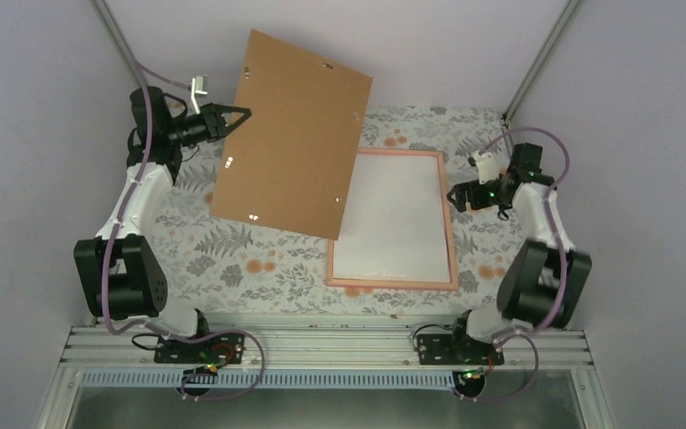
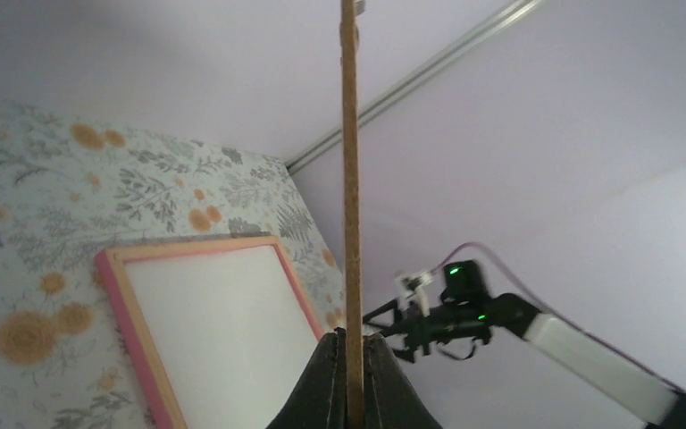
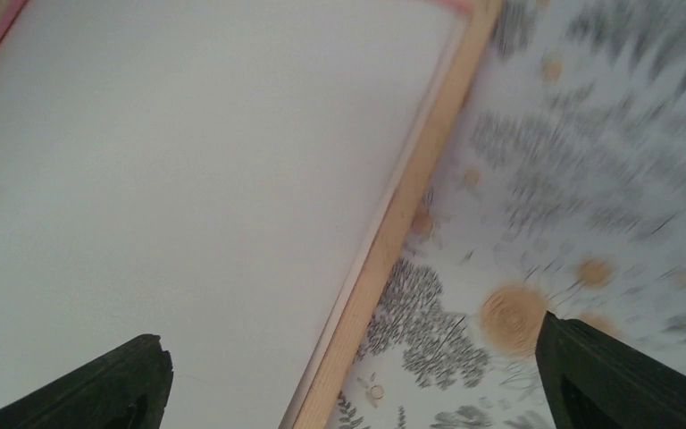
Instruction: Put the photo into the frame
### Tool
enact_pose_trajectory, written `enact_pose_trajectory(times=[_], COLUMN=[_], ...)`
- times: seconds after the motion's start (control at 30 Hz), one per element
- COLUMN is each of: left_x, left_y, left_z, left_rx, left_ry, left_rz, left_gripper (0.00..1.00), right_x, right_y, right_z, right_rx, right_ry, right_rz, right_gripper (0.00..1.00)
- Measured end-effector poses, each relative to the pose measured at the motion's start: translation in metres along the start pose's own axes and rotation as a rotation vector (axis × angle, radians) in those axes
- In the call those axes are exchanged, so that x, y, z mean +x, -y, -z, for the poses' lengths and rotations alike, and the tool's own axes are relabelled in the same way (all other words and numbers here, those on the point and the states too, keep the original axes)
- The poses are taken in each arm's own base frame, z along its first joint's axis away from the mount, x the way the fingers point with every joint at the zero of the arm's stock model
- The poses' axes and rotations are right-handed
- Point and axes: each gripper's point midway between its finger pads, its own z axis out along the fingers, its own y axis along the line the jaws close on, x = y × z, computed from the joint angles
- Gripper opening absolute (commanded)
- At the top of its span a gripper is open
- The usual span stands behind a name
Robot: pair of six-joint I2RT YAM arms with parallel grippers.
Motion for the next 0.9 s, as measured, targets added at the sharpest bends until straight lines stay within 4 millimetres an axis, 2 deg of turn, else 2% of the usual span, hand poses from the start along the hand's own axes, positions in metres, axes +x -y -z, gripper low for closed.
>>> enact_pose_trajectory(times=[0.07, 0.13, 0.23, 0.33, 0.53, 0.73, 0.9], left_x=[0.002, 0.001, 0.002, 0.014, 0.028, 0.027, 0.048], left_y=[-0.009, -0.017, -0.025, -0.031, -0.043, -0.047, -0.065], left_z=[0.009, 0.014, 0.020, 0.021, 0.022, 0.024, 0.023], left_rx=[-0.012, -0.024, -0.043, -0.049, -0.063, -0.072, -0.091], left_ry=[0.024, 0.040, 0.060, 0.053, 0.039, 0.048, 0.039], left_rz=[0.049, 0.076, 0.099, 0.132, 0.179, 0.185, 0.239], left_gripper=[0.02, 0.02, 0.02, 0.02, 0.02, 0.03, 0.02], right_x=[0.026, 0.053, 0.066, 0.065, 0.054, 0.038, 0.029], right_y=[0.010, 0.010, 0.005, -0.002, -0.026, -0.074, -0.117], right_z=[-0.024, -0.042, -0.052, -0.055, -0.067, -0.086, -0.097], right_rx=[-0.070, -0.131, -0.172, -0.223, -0.386, -0.553, -0.686], right_ry=[-0.092, -0.185, -0.240, -0.239, -0.211, -0.227, -0.259], right_rz=[-0.139, -0.257, -0.340, -0.398, -0.505, -0.509, -0.503], right_gripper=[1.00, 0.99, 0.93, 0.87, 0.85, 0.89, 0.90])
